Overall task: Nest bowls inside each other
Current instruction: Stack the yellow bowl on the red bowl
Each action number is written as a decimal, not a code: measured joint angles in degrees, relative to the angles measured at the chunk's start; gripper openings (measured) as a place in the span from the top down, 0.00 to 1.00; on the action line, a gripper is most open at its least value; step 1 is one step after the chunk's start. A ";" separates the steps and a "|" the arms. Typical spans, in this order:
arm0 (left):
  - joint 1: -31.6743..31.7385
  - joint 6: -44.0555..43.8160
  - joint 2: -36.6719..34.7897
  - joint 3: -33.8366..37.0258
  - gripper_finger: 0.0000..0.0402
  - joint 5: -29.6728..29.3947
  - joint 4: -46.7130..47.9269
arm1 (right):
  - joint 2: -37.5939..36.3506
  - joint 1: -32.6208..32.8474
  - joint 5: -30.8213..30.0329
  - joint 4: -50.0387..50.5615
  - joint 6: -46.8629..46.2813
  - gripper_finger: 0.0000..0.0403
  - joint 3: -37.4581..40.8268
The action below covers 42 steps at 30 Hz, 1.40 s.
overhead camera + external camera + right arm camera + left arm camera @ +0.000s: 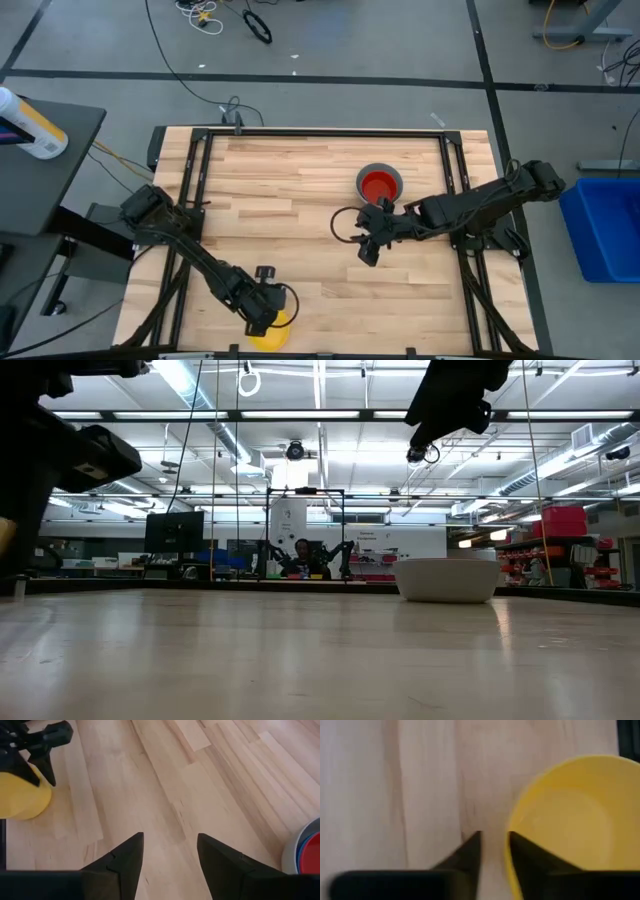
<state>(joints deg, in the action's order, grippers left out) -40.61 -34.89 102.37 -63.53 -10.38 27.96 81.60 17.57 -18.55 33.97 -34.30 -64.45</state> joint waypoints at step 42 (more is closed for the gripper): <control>29.06 45.11 -0.98 -0.76 0.99 -24.68 -34.38 | 8.74 -8.97 -0.31 3.58 -3.24 0.54 0.24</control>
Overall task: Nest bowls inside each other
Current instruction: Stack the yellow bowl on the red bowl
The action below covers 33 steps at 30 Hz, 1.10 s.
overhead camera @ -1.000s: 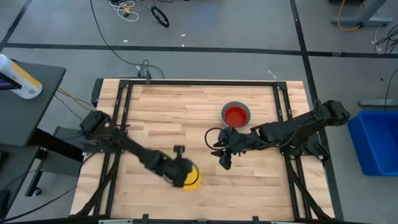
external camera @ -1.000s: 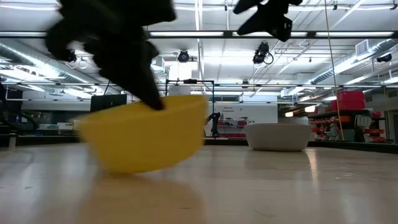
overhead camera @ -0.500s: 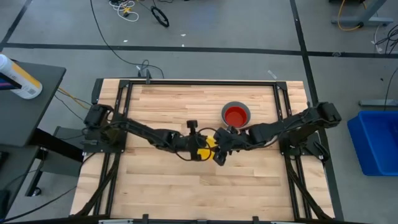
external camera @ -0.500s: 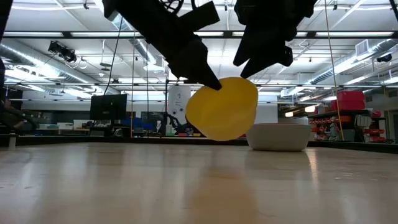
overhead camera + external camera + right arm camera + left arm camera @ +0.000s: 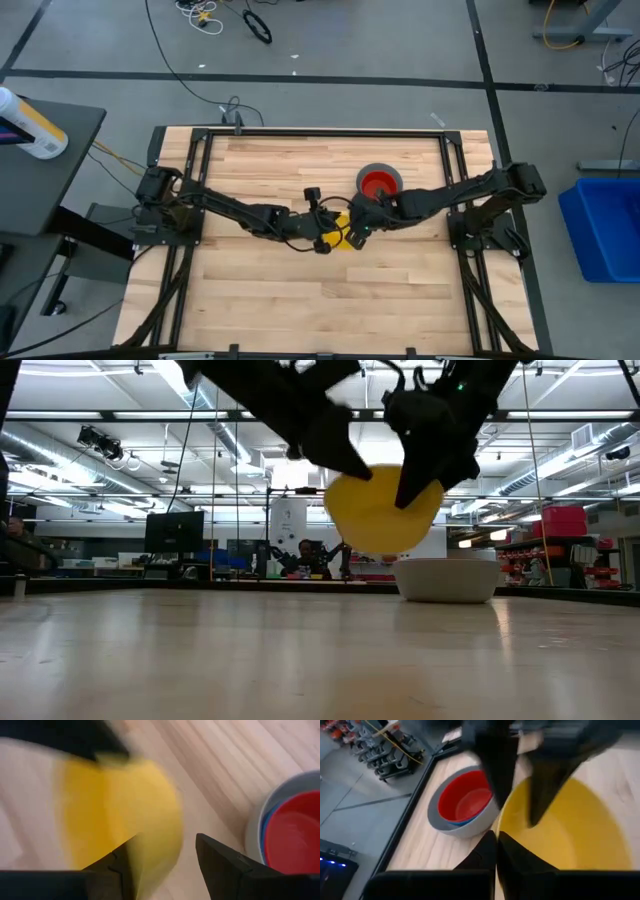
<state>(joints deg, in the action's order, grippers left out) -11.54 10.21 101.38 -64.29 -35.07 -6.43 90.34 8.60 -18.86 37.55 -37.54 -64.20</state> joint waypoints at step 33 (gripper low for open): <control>-1.34 -1.55 -7.28 0.60 0.59 -9.18 13.48 | 1.47 -11.56 -14.56 12.16 11.66 1.00 -0.13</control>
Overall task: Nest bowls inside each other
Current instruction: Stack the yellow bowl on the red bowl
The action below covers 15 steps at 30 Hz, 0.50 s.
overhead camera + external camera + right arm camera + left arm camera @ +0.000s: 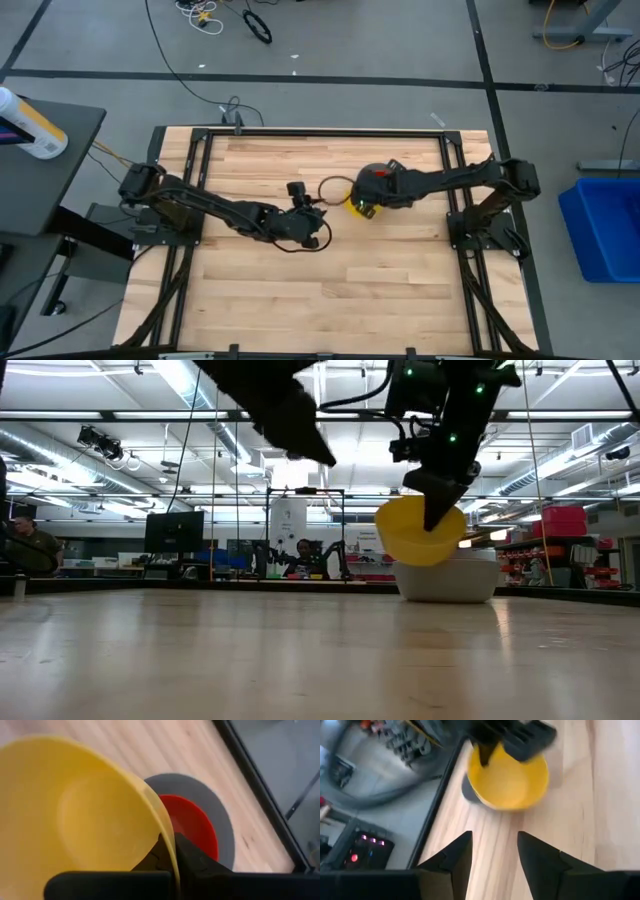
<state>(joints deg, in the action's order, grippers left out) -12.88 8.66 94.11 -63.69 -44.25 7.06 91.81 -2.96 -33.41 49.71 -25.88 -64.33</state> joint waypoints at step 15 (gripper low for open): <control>0.96 -9.56 0.66 14.37 0.59 3.34 -10.99 | -12.54 -6.79 -0.16 0.53 4.38 1.00 -0.09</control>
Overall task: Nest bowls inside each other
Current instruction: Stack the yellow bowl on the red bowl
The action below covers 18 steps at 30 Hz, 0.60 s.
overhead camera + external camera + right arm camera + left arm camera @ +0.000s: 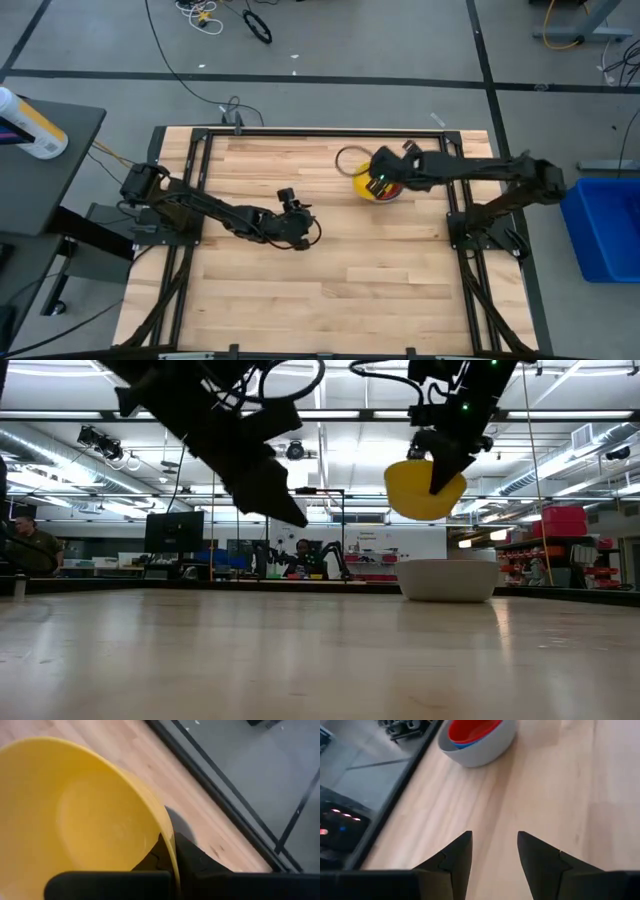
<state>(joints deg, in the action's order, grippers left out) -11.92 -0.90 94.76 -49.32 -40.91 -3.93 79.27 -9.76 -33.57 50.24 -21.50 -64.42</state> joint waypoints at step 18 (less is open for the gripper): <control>-1.32 -4.78 0.00 5.14 0.59 3.12 -5.42 | 1.04 -25.08 26.85 1.40 11.86 1.00 -0.02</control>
<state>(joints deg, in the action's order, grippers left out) -13.24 -5.68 94.76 -44.18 -37.79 -9.35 80.31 -34.84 -6.72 51.64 -9.64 -64.45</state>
